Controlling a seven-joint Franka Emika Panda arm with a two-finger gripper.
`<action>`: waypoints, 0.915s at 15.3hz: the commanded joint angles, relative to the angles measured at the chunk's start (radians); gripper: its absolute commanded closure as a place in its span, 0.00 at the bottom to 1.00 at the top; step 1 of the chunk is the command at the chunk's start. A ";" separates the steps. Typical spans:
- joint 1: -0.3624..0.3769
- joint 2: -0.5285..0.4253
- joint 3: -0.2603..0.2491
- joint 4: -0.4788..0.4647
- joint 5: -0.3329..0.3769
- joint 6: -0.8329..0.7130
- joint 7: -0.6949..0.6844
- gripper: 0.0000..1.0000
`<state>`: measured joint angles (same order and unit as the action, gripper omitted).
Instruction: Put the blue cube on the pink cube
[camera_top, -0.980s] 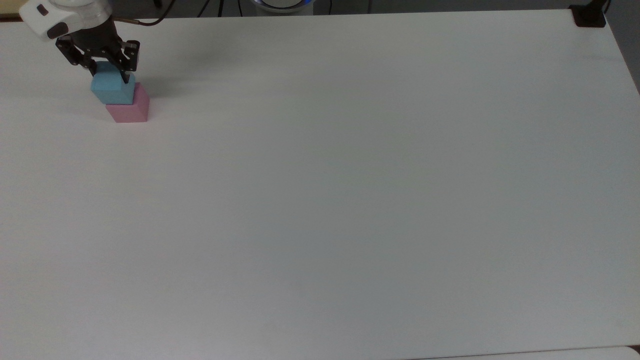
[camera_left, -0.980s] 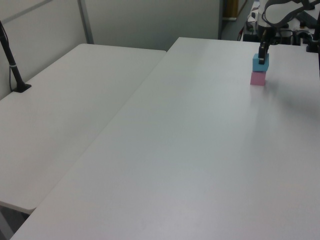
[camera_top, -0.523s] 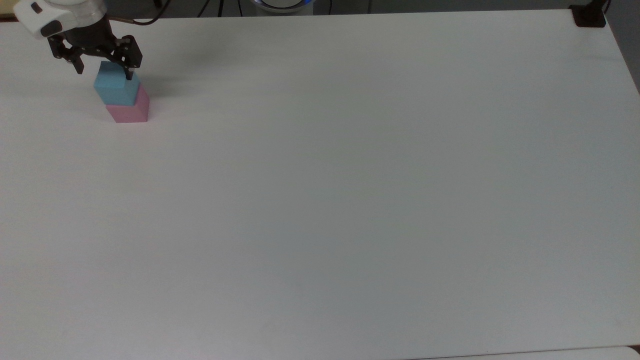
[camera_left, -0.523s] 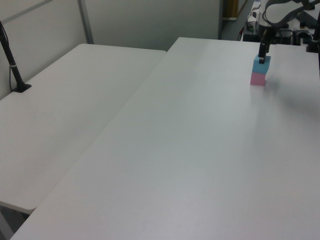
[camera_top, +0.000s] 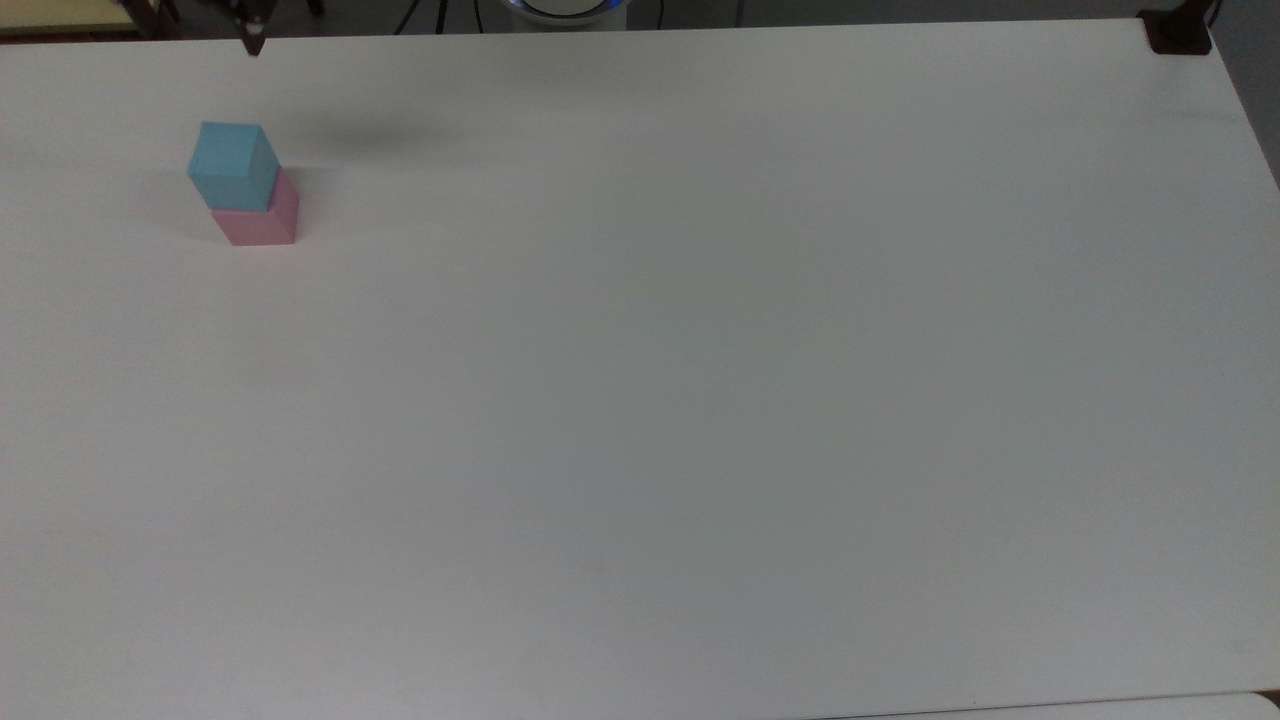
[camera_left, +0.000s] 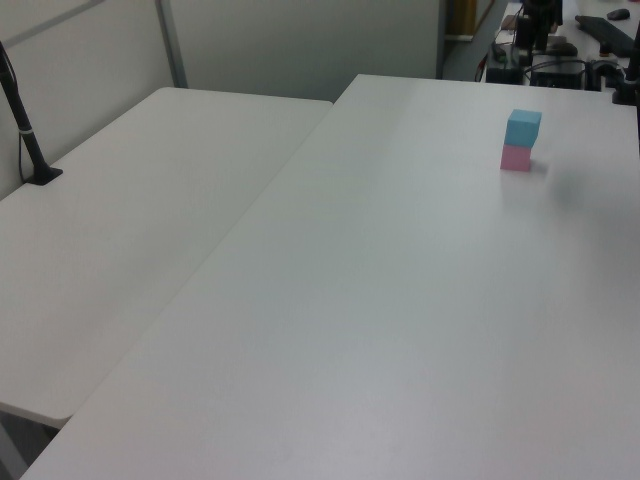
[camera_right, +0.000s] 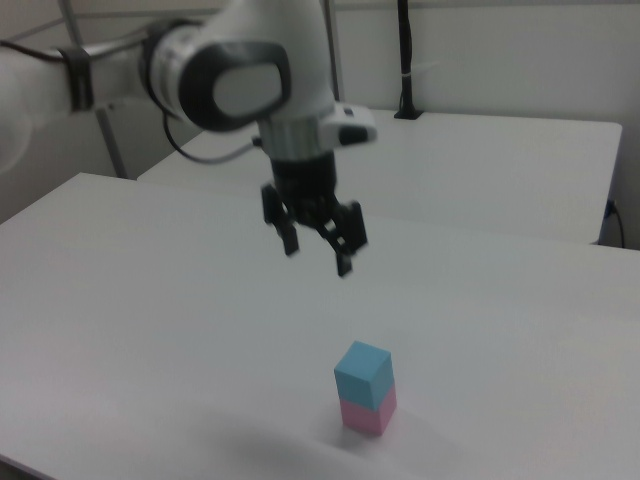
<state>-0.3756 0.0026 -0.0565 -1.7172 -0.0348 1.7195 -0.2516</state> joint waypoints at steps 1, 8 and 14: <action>0.075 -0.015 -0.023 0.073 0.068 -0.106 0.058 0.00; 0.366 -0.061 -0.124 0.073 0.064 -0.089 0.238 0.00; 0.408 -0.044 -0.121 0.068 0.075 -0.074 0.169 0.00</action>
<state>0.0163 -0.0365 -0.1560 -1.6404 0.0224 1.6383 -0.0467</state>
